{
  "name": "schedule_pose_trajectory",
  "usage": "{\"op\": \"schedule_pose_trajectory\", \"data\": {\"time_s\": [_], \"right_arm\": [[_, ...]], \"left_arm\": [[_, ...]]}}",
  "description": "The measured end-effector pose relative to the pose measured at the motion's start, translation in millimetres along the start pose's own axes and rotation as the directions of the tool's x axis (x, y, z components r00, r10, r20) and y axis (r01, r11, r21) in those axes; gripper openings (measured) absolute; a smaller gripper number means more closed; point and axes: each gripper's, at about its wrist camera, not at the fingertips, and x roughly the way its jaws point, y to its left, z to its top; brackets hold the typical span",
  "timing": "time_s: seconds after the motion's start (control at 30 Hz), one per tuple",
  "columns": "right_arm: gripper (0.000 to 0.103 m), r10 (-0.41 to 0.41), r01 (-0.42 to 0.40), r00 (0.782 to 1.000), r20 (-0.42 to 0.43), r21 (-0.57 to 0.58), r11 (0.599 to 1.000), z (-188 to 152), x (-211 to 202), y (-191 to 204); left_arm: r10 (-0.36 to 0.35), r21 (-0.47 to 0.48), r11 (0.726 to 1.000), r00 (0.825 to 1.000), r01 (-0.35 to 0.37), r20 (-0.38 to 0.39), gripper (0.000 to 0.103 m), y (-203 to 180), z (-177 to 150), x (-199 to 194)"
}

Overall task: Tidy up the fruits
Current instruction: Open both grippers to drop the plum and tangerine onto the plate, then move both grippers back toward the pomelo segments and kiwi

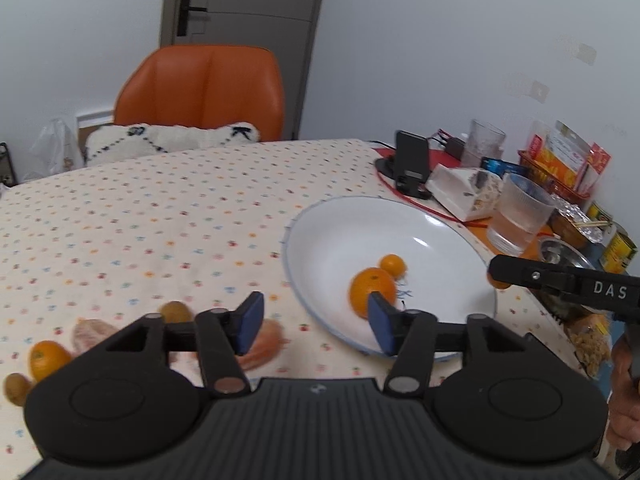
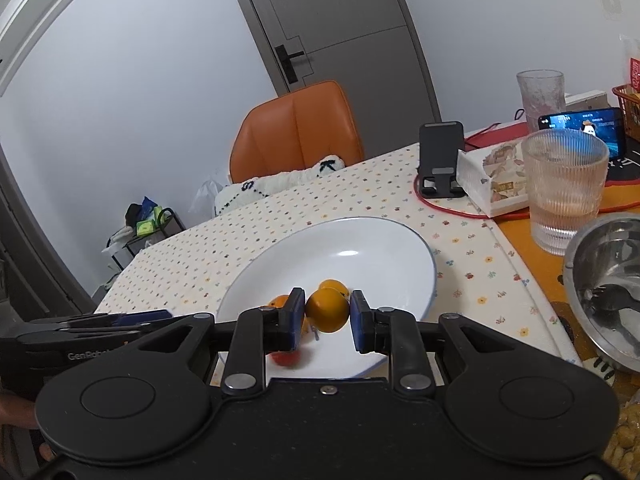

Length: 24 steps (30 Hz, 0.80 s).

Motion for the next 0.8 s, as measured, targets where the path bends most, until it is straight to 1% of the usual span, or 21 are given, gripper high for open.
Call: {"op": "schedule_pose_trajectory", "data": {"time_s": [0.1, 0.17, 0.23, 0.3, 0.37, 0.43, 0.5, 0.6, 0.73, 0.8], "right_arm": [[0.024, 0.008, -0.008, 1.0, 0.0, -0.01, 1.0, 0, 3, 7], [0.029, 0.01, -0.01, 1.0, 0.008, -0.011, 1.0, 0, 4, 11], [0.038, 0.003, -0.003, 1.0, 0.01, -0.011, 1.0, 2, 3, 15], [0.053, 0.003, -0.003, 1.0, 0.022, -0.021, 1.0, 3, 0, 19], [0.06, -0.003, 0.004, 0.999, 0.034, -0.038, 0.999, 4, -3, 23], [0.064, -0.008, 0.01, 0.999, 0.041, -0.044, 0.999, 5, -7, 26], [0.072, -0.021, 0.023, 0.999, 0.049, -0.036, 0.999, 6, -11, 25], [0.081, -0.041, 0.043, 0.996, 0.074, -0.027, 0.999, 6, -20, 23], [0.086, -0.053, 0.055, 0.995, 0.088, -0.011, 0.998, 8, -30, 20], [0.092, -0.057, 0.058, 0.994, 0.094, -0.014, 0.998, 8, -34, 22]], "left_arm": [[0.038, -0.009, 0.999, 0.999, -0.038, 0.007, 0.067, 8, 1, -7], [0.055, -0.017, 0.998, 0.998, -0.055, 0.015, 0.071, 14, 2, -13], [0.066, -0.025, 0.998, 0.997, -0.066, 0.027, 0.077, 20, 3, -20], [0.079, -0.034, 0.996, 0.996, -0.078, 0.038, 0.081, 25, 4, -26], [0.089, -0.045, 0.995, 0.995, -0.087, 0.044, 0.082, 31, 3, -31], [0.099, -0.059, 0.994, 0.994, -0.096, 0.039, 0.083, 37, 4, -35], [0.104, -0.072, 0.992, 0.994, -0.101, 0.041, 0.083, 41, 4, -40], [0.113, -0.072, 0.991, 0.992, -0.109, 0.057, 0.084, 45, 4, -49], [0.134, -0.066, 0.989, 0.988, -0.129, 0.077, 0.087, 49, 3, -60], [0.136, -0.071, 0.989, 0.987, -0.131, 0.083, 0.087, 53, 1, -65]]}}
